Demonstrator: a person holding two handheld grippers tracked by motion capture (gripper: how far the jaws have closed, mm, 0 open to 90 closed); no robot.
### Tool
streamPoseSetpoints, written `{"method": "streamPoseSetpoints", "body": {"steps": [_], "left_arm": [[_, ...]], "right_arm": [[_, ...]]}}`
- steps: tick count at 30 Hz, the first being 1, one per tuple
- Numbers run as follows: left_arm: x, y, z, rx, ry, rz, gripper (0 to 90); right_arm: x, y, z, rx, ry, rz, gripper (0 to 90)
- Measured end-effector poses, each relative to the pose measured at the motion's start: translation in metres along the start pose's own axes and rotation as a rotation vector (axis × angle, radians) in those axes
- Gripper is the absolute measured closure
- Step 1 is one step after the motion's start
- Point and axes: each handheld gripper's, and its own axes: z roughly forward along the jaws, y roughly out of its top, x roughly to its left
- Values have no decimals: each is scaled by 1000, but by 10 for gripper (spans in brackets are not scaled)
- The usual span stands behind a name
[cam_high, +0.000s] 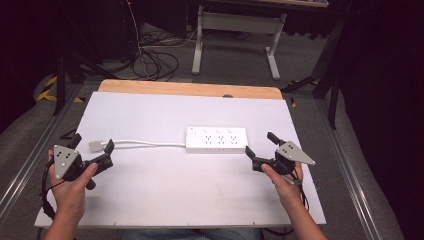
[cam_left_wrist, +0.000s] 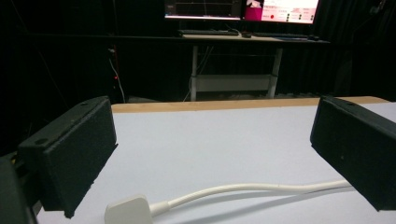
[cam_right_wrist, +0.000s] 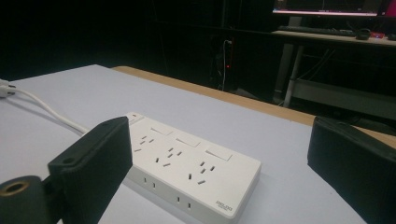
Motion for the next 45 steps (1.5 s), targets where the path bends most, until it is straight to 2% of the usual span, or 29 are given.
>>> {"method": "streamPoseSetpoints", "body": {"steps": [21,27,35,45], "left_arm": [[-1,0,1,2,-6,1,16],[-1,0,1,3,-10,4,16],[-1,0,1,4,-10,3,16],[-2,0,2,3,-11,3,17]], "right_arm": [[0,0,0,5,-16,0,72],[0,1,0,-6,-25,-1,176],[1,1,0,-7,-27,-4,237],[1,1,0,-1,-23,-1,377]]}}
